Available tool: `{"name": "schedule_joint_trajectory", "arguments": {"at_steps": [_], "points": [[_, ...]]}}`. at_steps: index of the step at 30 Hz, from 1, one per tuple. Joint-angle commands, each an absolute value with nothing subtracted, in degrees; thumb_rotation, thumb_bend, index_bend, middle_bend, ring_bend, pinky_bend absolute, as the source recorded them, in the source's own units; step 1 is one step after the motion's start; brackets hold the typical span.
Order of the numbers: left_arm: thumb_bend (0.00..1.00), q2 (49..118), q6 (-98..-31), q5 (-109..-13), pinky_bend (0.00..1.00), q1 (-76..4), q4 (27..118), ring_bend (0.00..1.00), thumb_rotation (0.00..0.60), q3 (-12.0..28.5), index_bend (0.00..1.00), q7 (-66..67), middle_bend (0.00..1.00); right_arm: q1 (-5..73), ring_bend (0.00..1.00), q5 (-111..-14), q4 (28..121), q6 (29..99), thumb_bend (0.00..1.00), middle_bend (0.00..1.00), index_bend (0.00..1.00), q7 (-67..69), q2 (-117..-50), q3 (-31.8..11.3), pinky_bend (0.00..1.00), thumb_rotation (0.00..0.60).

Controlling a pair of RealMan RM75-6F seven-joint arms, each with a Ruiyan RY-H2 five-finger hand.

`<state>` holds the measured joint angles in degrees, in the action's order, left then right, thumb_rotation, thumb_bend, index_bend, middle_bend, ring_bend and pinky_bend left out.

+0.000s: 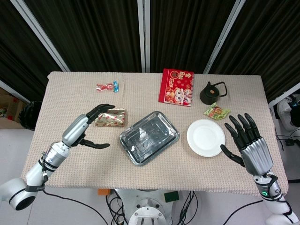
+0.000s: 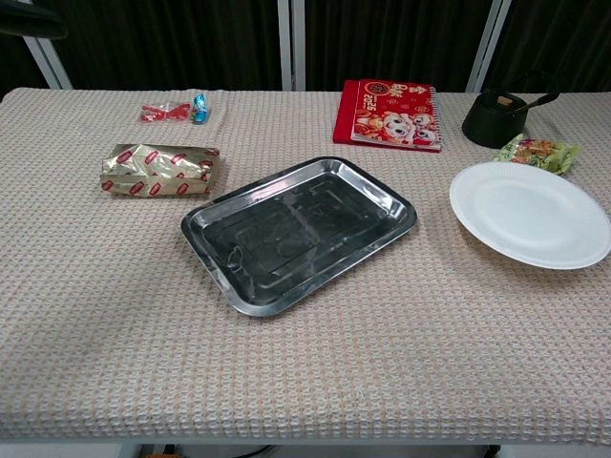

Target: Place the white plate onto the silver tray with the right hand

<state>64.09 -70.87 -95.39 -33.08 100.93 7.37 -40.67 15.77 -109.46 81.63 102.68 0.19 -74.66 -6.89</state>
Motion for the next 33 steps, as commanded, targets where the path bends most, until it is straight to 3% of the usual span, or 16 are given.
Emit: {"name": "schedule_joint_trajectory", "arguments": {"at_steps": [1,8,15,23,33], "points": [[0.06,64.21,-70.85,-95.44,0.19,-33.21,100.97,0.07,0.599,7.15,0.11,-40.64,0.13,15.67,0.00,-109.48,81.26,102.64,0.24,0.00,0.00,0.30,-74.75,-6.52,0.00,0.600],[0.06,64.56,-70.58,-95.67,0.19,-33.55,100.69,0.07,0.600,6.21,0.11,-40.05,0.13,12.07,0.00,-109.87,77.83,102.16,0.24,0.00,0.00,-1.51,-74.91,-1.59,0.00,0.600],[0.06,63.76,-69.44,-94.70,0.19,-33.60,100.46,0.07,0.599,5.35,0.11,-37.13,0.13,6.76,0.00,-105.91,68.75,100.58,0.24,0.00,0.00,-2.37,-75.45,2.43,0.00,0.600],[0.06,64.45,-67.10,-91.58,0.19,-33.73,98.64,0.07,0.600,5.11,0.11,-31.25,0.13,5.38,0.00,-102.96,58.77,98.00,0.24,0.00,0.01,-3.40,-79.86,2.65,0.00,0.600],[0.06,66.24,-66.72,-92.30,0.19,-33.44,96.54,0.07,0.600,3.50,0.11,-30.20,0.13,7.76,0.00,-103.34,50.52,94.81,0.30,0.00,0.12,-1.40,-86.83,3.06,0.00,0.600]]}}
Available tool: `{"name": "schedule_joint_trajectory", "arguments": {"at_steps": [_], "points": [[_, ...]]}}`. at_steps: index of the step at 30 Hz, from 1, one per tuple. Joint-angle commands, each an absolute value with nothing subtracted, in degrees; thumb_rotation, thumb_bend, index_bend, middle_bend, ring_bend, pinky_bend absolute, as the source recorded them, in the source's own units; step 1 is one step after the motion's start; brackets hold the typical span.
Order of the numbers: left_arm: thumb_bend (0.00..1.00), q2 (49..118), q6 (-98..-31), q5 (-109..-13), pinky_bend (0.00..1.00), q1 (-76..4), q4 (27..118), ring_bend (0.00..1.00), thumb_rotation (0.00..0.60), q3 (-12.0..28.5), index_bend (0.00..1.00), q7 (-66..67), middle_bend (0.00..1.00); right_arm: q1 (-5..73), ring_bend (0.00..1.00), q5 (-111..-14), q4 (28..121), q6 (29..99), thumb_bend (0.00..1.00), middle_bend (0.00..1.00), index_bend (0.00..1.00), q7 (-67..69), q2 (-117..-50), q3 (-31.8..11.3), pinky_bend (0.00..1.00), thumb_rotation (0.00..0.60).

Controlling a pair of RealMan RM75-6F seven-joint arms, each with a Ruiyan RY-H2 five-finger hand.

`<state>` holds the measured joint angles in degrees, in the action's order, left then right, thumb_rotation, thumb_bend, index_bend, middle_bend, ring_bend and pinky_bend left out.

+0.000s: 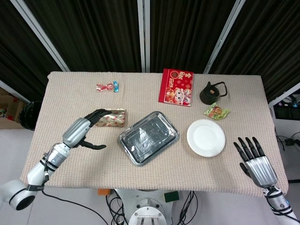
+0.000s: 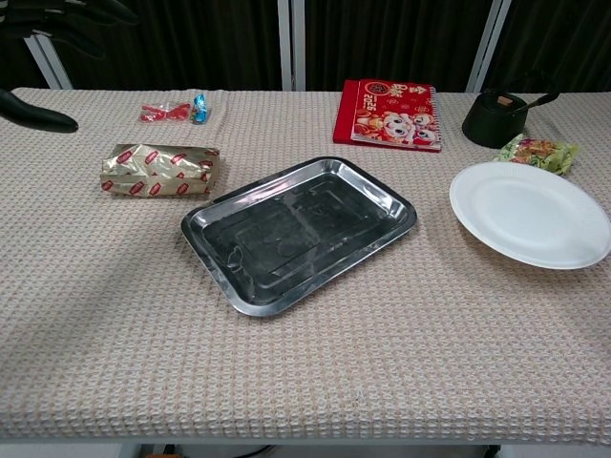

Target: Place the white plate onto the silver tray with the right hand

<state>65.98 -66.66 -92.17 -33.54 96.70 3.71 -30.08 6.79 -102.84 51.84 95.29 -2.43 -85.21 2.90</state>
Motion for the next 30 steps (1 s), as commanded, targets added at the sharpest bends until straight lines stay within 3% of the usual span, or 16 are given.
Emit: {"name": "schedule_joint_trajectory", "arguments": {"at_steps": [1,13,22,30], "points": [[0.06,66.35,-66.70,-92.39,0.19,-33.43,96.44,0.07,0.600,3.37,0.11,-30.34,0.13,8.07,0.00,-103.50,50.03,94.63,0.30,0.00,0.14,-1.25,-87.49,3.10,0.00,0.600],[0.06,65.81,-67.29,-93.17,0.19,-33.01,95.42,0.07,0.600,2.38,0.11,-30.89,0.13,11.12,0.00,-105.41,45.63,92.27,0.32,0.00,0.21,-0.97,-94.61,4.62,0.00,0.600],[0.06,65.85,-67.86,-94.08,0.19,-32.75,94.34,0.07,0.600,1.61,0.11,-32.07,0.13,11.86,0.00,-104.73,37.80,94.87,0.32,0.07,0.40,1.67,-100.33,3.74,0.00,0.600],[0.06,65.75,-68.66,-94.75,0.19,-32.53,93.19,0.07,0.600,1.17,0.11,-33.57,0.13,11.50,0.00,-102.57,34.43,94.71,0.32,0.06,0.40,3.06,-102.56,3.23,0.00,0.600]]}}
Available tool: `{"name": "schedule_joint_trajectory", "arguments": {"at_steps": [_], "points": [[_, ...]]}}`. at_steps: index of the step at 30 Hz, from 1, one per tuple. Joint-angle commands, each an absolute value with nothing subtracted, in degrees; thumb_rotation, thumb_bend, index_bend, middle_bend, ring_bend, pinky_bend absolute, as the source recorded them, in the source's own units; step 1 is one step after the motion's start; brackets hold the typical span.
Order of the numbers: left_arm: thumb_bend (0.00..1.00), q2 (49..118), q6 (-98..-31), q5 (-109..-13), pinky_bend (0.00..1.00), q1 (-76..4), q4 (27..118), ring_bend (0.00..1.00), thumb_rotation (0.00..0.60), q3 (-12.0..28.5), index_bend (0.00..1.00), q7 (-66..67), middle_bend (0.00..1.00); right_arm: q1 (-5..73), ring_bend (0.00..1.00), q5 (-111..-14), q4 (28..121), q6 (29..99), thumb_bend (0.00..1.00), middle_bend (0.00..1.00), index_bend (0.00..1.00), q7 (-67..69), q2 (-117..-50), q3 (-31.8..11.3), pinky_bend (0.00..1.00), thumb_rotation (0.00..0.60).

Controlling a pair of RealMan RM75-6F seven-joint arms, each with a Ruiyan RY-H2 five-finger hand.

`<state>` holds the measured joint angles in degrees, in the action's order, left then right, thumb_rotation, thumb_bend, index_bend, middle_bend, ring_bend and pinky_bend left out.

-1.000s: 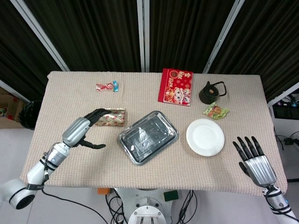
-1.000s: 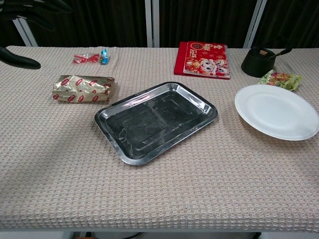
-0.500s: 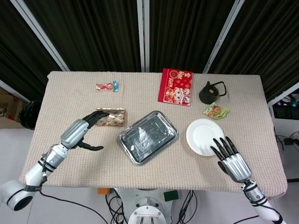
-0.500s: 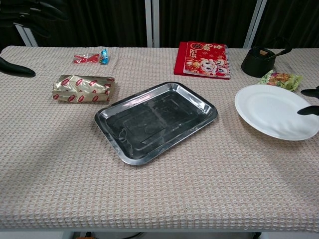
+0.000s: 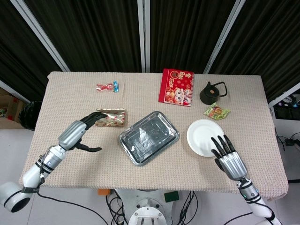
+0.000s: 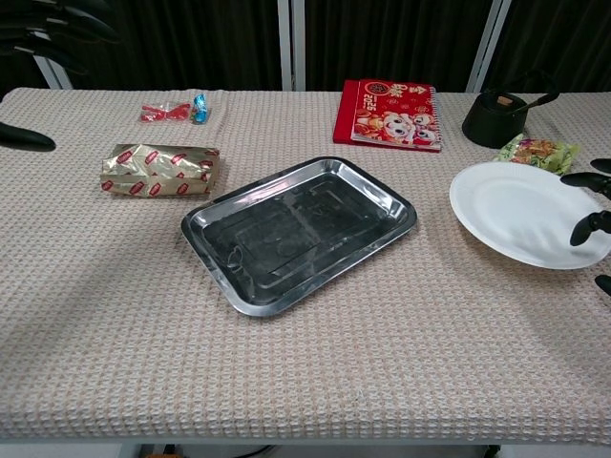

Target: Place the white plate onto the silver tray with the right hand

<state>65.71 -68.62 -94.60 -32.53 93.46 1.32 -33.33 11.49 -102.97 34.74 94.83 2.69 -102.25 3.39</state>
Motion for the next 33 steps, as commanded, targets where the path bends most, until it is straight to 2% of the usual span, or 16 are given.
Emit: {"name": "schedule_joint_trajectory", "arguments": {"at_steps": [1,19,33], "points": [[0.06,65.82,-68.66,-94.82,0.19,-32.54,93.01,0.07,0.600,1.11,0.11,-33.71,0.13,11.57,0.00,-102.39,34.38,94.67,0.32,0.06,0.40,3.29,-102.70,3.16,0.00,0.600],[0.06,66.84,-68.88,-95.22,0.19,-32.70,91.20,0.07,0.600,0.51,0.11,-33.68,0.13,12.74,0.00,-101.11,31.34,94.05,0.33,0.07,0.42,3.16,-105.90,3.55,0.00,0.600],[0.06,66.96,-68.99,-95.12,0.19,-32.73,90.42,0.07,0.600,0.29,0.11,-34.29,0.13,13.61,0.00,-100.40,29.30,94.16,0.33,0.07,0.48,3.03,-107.66,3.65,0.00,0.600]]}}
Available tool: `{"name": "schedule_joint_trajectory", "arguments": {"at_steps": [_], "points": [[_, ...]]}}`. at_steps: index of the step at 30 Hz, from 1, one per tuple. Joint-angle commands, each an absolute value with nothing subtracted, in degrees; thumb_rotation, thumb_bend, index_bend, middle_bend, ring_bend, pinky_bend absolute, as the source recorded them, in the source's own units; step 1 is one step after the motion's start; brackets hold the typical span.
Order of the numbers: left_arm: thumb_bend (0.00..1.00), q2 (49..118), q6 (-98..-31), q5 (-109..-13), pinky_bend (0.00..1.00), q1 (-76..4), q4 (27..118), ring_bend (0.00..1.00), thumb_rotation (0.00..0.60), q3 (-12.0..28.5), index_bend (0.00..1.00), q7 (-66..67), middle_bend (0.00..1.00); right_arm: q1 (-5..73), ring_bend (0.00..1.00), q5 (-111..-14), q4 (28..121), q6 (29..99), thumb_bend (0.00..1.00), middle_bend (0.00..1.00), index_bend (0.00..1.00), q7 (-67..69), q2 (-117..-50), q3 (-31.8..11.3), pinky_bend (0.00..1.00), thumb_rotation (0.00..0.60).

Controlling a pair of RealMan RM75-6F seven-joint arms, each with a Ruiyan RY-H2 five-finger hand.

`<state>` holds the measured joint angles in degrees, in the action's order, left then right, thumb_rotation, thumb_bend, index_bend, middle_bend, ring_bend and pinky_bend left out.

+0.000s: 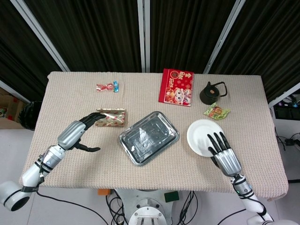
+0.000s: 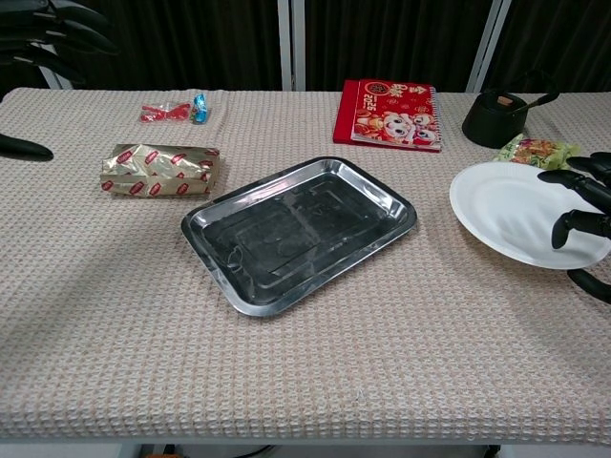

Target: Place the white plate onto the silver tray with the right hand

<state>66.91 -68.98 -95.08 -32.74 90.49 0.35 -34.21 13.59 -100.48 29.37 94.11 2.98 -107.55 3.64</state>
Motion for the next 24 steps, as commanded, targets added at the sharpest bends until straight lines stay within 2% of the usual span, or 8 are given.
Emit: {"name": "schedule_joint_trajectory", "arguments": {"at_steps": [1,10,18,24], "points": [[0.06,66.96,-68.95,-95.14,0.19,-32.74,90.37,0.07,0.600,0.23,0.11,-34.32,0.13,13.61,0.00,-100.36,29.22,94.27,0.34,0.07,0.49,3.03,-107.75,3.65,0.00,0.600],[0.06,66.79,-68.84,-95.34,0.19,-32.98,90.61,0.07,0.600,0.13,0.11,-34.47,0.13,13.84,0.00,-99.79,28.28,95.98,0.44,0.08,0.58,3.90,-108.24,3.18,0.00,0.600],[0.06,67.20,-68.40,-95.23,0.19,-33.18,90.60,0.07,0.600,-0.04,0.11,-34.21,0.13,14.26,0.00,-99.10,27.80,97.50,0.47,0.09,0.64,4.44,-108.34,2.39,0.00,0.600],[0.06,67.23,-68.44,-95.19,0.19,-33.27,90.62,0.07,0.600,0.01,0.11,-34.15,0.13,15.23,0.00,-98.04,26.92,100.84,0.48,0.13,0.73,5.14,-108.96,0.31,0.00,0.600]]}}
